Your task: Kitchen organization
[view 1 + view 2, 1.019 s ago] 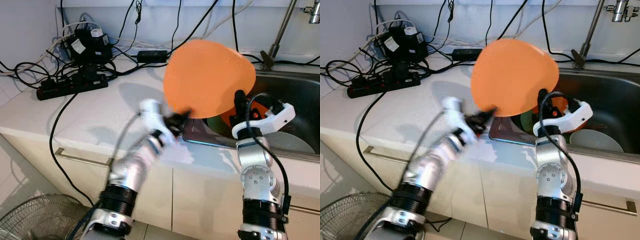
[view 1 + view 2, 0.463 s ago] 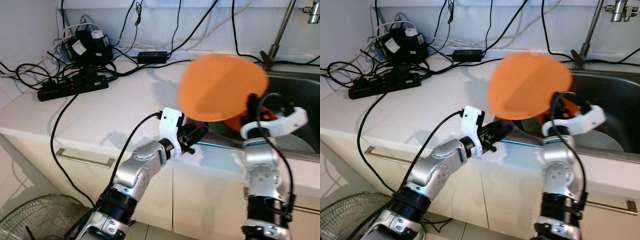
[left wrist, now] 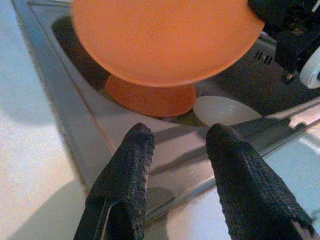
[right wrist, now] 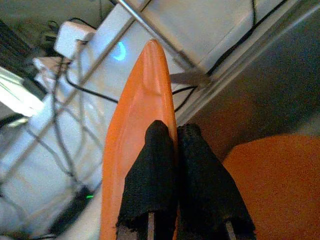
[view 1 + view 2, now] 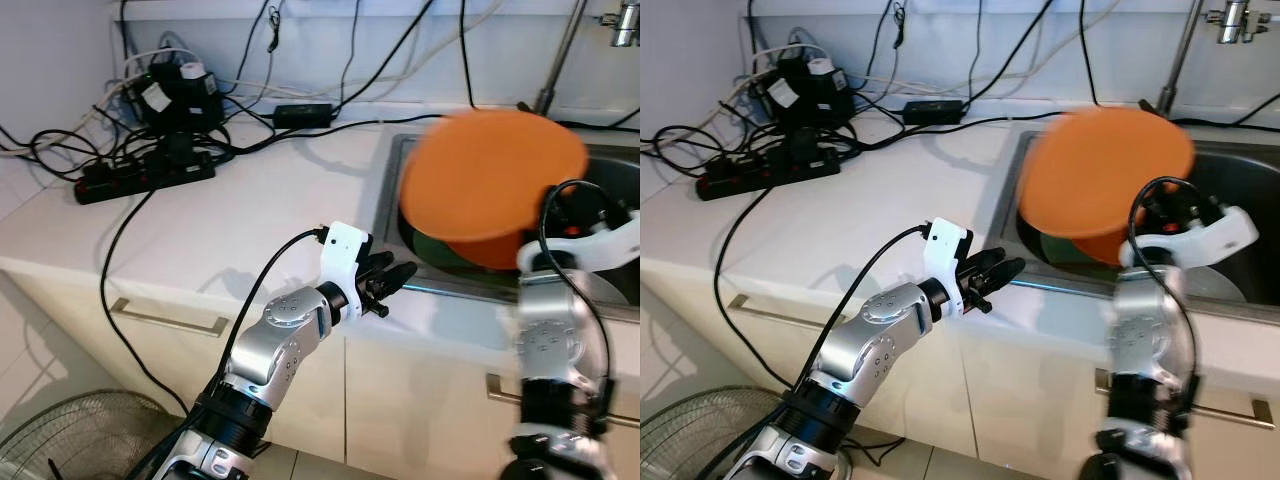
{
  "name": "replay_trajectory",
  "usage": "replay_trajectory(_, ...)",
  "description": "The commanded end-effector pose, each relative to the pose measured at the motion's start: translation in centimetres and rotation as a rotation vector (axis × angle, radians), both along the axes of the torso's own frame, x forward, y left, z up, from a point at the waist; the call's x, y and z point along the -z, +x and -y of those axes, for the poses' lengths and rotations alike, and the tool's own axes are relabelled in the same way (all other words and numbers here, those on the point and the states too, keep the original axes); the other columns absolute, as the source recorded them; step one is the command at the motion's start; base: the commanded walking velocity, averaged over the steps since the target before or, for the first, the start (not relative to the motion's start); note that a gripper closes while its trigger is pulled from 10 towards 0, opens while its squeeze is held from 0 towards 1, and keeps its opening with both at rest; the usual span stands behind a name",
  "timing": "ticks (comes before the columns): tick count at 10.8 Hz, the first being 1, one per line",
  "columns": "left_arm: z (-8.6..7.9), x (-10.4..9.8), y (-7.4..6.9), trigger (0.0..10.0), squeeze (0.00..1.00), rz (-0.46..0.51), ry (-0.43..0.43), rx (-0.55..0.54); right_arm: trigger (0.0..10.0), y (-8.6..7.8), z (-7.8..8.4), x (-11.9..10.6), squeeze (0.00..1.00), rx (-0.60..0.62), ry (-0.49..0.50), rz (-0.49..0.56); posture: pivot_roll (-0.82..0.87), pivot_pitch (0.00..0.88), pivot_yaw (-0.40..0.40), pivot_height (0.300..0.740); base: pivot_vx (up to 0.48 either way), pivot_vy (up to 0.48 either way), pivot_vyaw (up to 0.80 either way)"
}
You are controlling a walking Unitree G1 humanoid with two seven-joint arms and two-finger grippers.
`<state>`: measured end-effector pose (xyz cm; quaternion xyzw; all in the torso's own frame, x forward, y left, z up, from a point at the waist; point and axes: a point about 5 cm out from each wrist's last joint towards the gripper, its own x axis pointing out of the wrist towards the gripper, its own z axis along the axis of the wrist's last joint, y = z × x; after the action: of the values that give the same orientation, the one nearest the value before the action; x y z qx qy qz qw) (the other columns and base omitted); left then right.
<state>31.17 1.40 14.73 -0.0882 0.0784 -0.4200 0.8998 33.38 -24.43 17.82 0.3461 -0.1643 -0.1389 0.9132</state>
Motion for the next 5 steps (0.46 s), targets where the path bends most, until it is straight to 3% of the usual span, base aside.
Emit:
replay_trajectory(1, -0.3, 0.0, -0.2, 10.0, 0.0, 0.012, 0.018, 0.005, 10.0, 0.5, -0.6, -1.2, 0.0, -0.007, -0.06, 0.04, 0.01, 0.0, 0.098, 0.74, 0.0, 0.0, 0.0)
replay_trajectory(3, -0.8, 0.2, -0.4, 10.0, 0.0, 0.011, 0.036, 0.001, 10.0, 0.7, -0.1, -0.2, 0.0, 0.015, -0.339, -0.054, 0.02, 0.0, 0.096, 0.74, 0.0, 0.0, 0.0)
replay_trajectory(5, -1.0, 0.4, -0.6, 10.0, 0.0, 0.01, 0.05, 0.003, 10.0, 1.1, -0.2, 0.2, 0.0, -0.017, -0.522, -0.101, 0.02, 0.0, 0.095, 0.74, 0.0, 0.0, 0.0)
